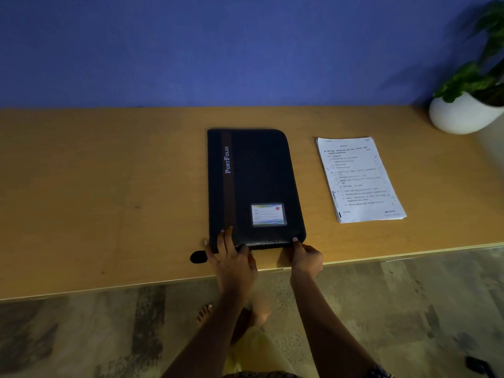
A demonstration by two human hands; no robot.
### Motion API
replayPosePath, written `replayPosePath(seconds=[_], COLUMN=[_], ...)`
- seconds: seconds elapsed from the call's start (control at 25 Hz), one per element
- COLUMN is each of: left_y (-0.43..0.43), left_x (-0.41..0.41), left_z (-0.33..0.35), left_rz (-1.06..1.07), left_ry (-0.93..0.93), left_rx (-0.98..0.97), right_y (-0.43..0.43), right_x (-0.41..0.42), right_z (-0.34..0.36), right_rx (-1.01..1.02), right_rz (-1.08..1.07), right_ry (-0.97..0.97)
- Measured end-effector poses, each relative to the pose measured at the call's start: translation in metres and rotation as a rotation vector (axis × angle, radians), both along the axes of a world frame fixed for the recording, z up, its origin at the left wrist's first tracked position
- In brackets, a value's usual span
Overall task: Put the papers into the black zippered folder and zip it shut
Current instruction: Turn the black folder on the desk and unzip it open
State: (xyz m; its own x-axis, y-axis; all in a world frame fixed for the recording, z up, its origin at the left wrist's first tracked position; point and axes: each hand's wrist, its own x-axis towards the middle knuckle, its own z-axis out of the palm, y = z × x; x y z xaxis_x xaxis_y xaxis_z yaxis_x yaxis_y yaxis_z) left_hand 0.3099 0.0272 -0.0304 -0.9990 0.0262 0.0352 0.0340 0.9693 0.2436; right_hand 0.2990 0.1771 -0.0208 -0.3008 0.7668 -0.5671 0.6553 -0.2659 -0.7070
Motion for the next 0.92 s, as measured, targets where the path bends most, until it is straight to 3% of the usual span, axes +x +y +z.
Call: replayPosePath(seconds=[0.44,0.92], left_y=[-0.089,-0.139], left_x=[0.007,0.007], left_z=[0.009,0.014], left_rz=[0.040,-0.060], left_ry=[0.056,-0.071], left_rx=[0.034,-0.047], right_y=[-0.026,-0.012], right_x=[-0.001,-0.002], right_z=[0.011,0.020], right_rx=[0.002,-0.105], right_rz=[-0.078,-0.225], right_ry=[0.003,0.061])
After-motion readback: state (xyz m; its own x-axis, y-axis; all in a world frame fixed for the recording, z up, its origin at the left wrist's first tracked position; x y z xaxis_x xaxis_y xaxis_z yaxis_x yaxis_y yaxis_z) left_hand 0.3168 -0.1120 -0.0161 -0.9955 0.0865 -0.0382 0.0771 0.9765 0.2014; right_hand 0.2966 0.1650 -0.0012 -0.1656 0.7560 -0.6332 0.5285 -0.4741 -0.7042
